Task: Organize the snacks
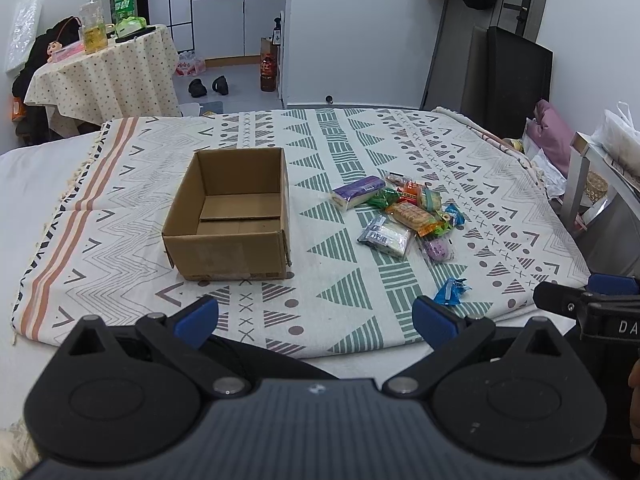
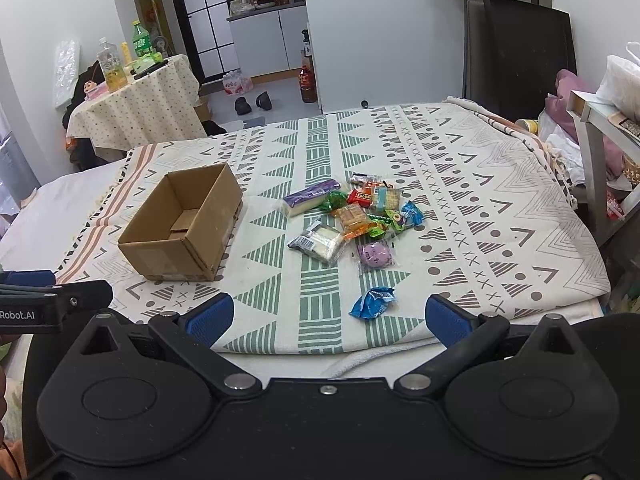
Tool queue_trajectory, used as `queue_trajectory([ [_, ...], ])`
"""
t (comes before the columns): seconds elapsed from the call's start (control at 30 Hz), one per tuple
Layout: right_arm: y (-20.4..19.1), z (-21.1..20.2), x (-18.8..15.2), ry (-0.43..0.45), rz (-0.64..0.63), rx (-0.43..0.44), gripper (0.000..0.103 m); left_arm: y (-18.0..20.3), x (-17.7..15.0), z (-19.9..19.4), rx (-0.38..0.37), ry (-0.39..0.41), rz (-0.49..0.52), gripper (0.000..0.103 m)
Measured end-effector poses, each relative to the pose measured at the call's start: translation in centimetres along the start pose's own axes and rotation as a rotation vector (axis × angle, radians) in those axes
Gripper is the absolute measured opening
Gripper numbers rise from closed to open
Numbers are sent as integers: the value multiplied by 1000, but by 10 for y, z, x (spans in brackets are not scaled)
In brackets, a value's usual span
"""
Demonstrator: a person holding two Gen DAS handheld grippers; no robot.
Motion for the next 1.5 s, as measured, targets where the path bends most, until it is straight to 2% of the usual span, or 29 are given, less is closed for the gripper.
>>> queue_trajectory([
  [1.27,-10,-6,2,-1,-26,-8,103,-5,1,-10,-4,9,-15,103],
  [1.5,-7,-2,7,7,-20,-6,103,-4,3,-7,-23,10,-17,103],
])
Point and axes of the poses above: each gripper's, at about its wrist camera, not at the fingertips, and z roughly the way its jaws point, y to its right, x to its top, the point moved 8 cm from there along z, roughly the way its jaws point, and after that the axes turned 11 degrees about z, right-handed, at the moved point
